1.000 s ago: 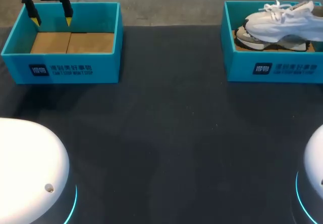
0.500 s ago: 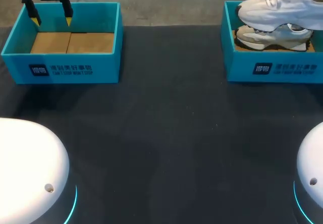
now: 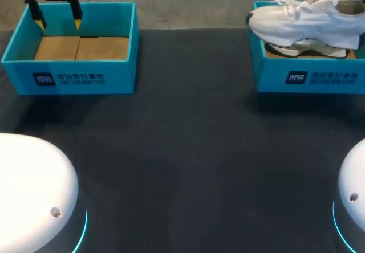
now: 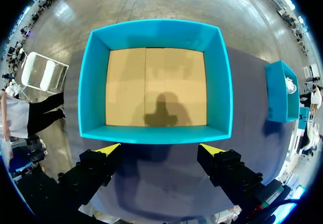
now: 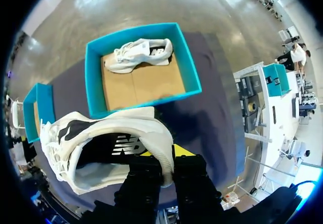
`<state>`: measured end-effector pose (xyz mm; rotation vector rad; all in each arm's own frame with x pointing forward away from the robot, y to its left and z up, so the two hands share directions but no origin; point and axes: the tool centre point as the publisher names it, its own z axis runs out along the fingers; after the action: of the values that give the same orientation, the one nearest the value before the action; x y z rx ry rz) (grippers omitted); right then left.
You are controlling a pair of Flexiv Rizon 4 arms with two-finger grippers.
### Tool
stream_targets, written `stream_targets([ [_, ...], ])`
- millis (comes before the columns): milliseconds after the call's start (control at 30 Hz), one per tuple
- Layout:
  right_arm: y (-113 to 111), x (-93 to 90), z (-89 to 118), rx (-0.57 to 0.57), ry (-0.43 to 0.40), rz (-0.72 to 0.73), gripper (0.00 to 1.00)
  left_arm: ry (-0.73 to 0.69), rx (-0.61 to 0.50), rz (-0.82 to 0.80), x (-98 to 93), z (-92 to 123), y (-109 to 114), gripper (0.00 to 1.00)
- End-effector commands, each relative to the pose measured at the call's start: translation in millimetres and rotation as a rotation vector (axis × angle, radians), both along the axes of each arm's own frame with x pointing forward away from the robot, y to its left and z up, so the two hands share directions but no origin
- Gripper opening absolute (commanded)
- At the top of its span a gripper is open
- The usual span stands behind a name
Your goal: Take the shoe out of the shoebox, open the shoe tongue, remove and reinsert the insole, then place the shoe into the shoebox
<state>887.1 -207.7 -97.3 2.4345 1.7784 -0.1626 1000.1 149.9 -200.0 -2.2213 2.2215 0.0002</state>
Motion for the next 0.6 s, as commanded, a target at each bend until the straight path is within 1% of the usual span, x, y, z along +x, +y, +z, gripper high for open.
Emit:
stream_targets([
  [33,20,-33.6,3,-0.044,-0.063,0.012,0.0,0.0,0.0,0.0,-0.1,0,0,1.0],
  [133,30,-49.8,0,-0.058,-0.063,0.011,0.0,0.0,0.0,0.0,-0.1,0,0,1.0],
  [167,37,-59.9,-2,-0.06,-0.068,0.001,0.0,0.0,0.0,0.0,-0.1,0,0,1.0],
  [200,41,-65.8,-3,-0.055,-0.076,-0.004,0.0,0.0,0.0,0.0,-0.1,0,0,1.0],
  [233,44,-68.9,-4,-0.057,-0.076,-0.007,0.0,0.0,0.0,0.0,-0.1,0,0,1.0],
  [300,57,-81.0,-8,-0.056,-0.083,-0.013,0.0,0.0,0.0,0.0,-0.1,0,0,1.0],
  [333,59,-82.3,-9,-0.056,-0.083,-0.013,0.0,0.0,0.0,0.0,-0.1,0,0,1.0],
  [400,74,-94.8,-16,-0.06,-0.091,-0.012,0.0,0.0,0.0,0.0,-0.1,0,0,1.0],
  [600,94,-118.3,-44,-0.056,-0.086,-0.016,0.0,0.0,0.0,0.0,-0.1,0,0,1.0],
])
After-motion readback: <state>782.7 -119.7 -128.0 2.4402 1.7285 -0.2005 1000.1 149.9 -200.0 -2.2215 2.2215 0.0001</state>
